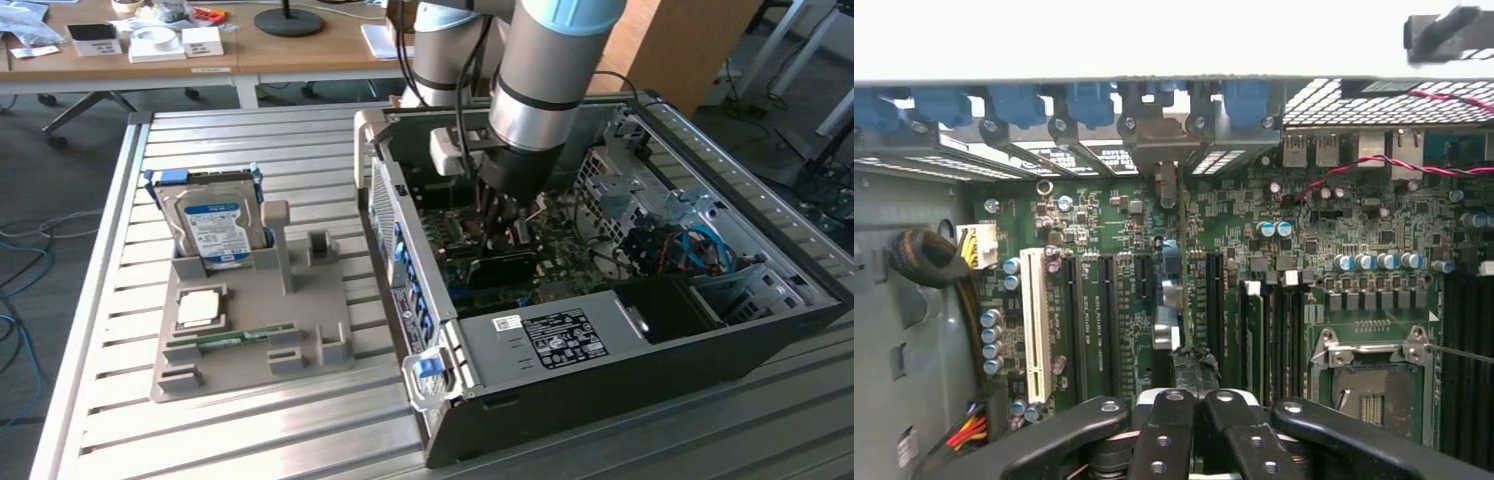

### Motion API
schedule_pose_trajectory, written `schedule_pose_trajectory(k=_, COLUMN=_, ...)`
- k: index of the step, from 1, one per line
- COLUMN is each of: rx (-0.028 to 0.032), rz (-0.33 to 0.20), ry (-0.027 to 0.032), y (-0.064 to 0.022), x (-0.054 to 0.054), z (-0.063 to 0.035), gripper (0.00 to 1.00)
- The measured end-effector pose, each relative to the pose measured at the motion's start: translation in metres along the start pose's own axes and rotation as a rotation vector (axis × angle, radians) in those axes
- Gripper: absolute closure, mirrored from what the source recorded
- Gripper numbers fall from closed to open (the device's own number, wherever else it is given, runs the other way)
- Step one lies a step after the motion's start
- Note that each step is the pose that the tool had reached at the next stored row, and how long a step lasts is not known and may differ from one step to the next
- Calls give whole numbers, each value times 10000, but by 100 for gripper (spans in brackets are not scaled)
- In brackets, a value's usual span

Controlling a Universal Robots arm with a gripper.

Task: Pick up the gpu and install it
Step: 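Press down on the gpu until it lock into place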

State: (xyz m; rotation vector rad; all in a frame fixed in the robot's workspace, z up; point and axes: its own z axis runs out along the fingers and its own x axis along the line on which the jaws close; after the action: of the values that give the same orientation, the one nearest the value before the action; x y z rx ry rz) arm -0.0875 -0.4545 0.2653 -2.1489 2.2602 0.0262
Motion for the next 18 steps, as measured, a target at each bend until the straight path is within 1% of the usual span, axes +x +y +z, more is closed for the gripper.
schedule_pose_trajectory(k=9, rx=-1, rz=2, ry=2, y=-43, x=-8, z=-79, gripper=89)
schedule_pose_trajectory(k=13, rx=-1, rz=1, ry=2, y=-49, x=-14, z=-153, gripper=89)
schedule_pose_trajectory(k=18, rx=-1, rz=-1, ry=3, y=-53, x=-24, z=-270, gripper=89)
